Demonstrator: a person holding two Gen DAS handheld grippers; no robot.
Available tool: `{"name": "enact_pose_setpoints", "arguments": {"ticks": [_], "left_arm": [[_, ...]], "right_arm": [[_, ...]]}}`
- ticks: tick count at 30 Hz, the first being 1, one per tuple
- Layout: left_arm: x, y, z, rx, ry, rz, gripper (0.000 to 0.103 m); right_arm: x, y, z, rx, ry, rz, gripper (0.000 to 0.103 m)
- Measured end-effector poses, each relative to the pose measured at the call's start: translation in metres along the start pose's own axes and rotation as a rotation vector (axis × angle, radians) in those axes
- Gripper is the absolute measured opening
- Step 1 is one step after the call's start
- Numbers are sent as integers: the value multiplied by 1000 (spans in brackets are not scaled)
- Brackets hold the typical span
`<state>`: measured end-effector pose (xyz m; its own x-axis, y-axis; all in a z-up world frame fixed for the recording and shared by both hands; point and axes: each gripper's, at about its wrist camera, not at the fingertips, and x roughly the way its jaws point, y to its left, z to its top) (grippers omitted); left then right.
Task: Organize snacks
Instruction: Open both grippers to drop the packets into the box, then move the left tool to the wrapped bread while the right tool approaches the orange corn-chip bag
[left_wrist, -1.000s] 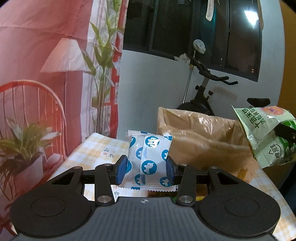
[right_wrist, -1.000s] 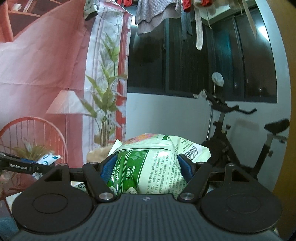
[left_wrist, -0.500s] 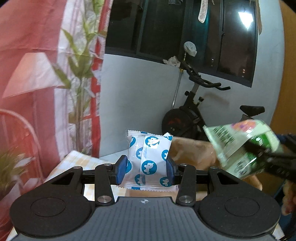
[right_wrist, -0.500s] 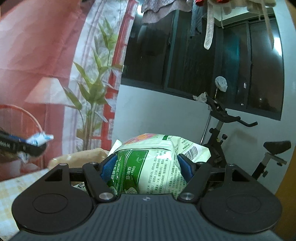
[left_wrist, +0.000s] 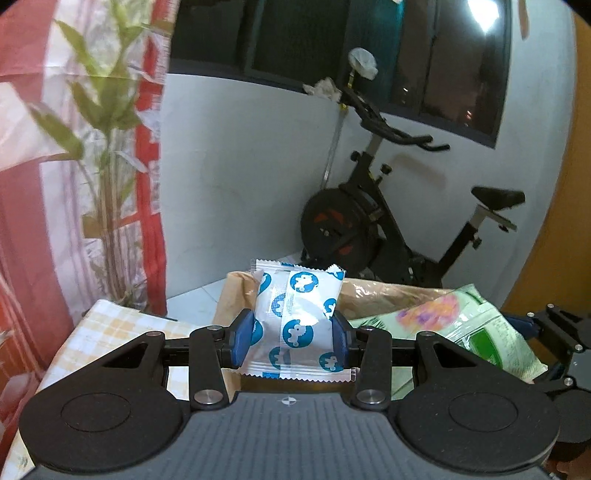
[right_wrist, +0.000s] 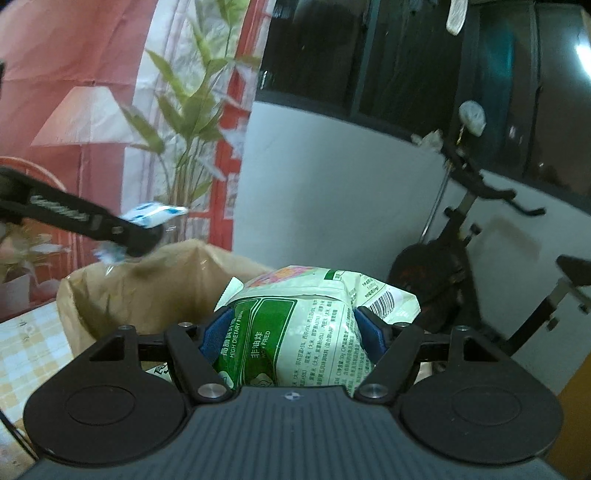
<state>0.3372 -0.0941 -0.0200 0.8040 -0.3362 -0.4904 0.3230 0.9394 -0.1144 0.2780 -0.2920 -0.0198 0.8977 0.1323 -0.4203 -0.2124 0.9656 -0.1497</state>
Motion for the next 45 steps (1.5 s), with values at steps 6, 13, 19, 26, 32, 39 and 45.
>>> {"name": "enact_pose_setpoints", "arguments": {"ticks": [6, 13, 19, 26, 32, 39, 45], "left_arm": [[15, 4, 4, 6, 8, -3, 72], [-4, 10, 4, -21, 18, -1, 72], [-43, 23, 5, -27, 7, 42, 72], [-86, 43, -14, -51, -15, 39, 72], [-102, 54, -68, -87, 13, 27, 72], [-89, 48, -132, -120, 100, -11, 72], [-75, 51, -167, -197, 176, -25, 72]], "right_arm": [[15, -2, -5, 46, 76, 23, 78], [-1, -9, -3, 106, 53, 26, 82], [-31, -21, -6, 214, 25, 99, 82], [-73, -28, -12, 247, -37, 130, 82], [-93, -21, -42, 248, -48, 129, 82], [-101, -1, -86, 200, -40, 77, 82], [-99, 12, -108, 185, 2, 80, 82]]}}
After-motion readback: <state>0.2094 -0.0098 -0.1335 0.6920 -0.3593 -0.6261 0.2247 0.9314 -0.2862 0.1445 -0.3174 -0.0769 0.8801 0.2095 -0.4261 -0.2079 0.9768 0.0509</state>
